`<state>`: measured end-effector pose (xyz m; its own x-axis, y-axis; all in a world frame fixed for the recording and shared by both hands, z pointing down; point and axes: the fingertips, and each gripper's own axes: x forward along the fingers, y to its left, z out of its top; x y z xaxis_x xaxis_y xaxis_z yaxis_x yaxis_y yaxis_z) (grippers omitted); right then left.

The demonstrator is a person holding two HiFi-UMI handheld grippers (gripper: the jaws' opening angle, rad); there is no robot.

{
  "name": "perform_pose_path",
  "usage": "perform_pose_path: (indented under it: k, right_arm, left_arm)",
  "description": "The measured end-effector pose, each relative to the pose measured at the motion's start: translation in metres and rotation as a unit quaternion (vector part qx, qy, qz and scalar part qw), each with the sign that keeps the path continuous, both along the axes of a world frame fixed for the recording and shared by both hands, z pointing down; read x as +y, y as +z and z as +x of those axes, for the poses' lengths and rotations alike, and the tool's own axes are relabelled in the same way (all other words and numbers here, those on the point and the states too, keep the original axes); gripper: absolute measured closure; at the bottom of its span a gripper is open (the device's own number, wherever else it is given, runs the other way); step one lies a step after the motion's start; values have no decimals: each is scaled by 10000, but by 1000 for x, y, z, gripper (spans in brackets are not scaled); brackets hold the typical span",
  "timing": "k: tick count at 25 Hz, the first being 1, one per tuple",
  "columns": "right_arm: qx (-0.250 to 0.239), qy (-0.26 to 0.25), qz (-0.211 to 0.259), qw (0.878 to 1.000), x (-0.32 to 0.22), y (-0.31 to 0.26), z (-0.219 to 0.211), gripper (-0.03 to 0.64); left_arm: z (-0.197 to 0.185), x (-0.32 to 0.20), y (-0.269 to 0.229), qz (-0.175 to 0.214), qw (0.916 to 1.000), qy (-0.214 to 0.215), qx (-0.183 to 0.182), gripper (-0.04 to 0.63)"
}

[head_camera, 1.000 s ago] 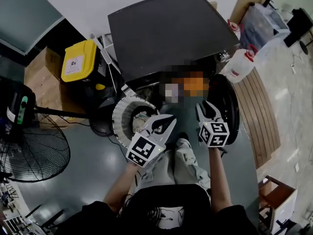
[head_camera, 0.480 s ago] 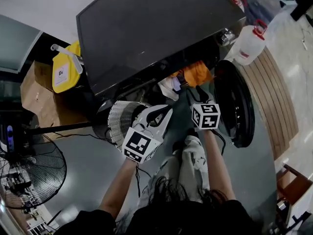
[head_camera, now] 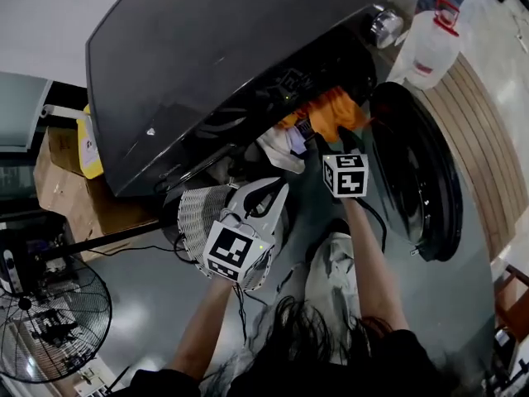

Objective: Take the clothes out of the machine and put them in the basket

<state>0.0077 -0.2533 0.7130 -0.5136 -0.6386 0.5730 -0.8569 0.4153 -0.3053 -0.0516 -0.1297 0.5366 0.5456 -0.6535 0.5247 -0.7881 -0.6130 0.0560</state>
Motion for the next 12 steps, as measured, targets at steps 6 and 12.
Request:
perform_pose_path:
  k: [6,12]
  right_arm:
    - [513,-138,-13,9986,-26,48,-6,314]
    - [1402,-280,273,9893,-56,77,-9,232]
  left_arm:
    - [-2,-8,25,65,9999,19,-93,595]
    - [-2,-14,46,156,9998,107,-102,595]
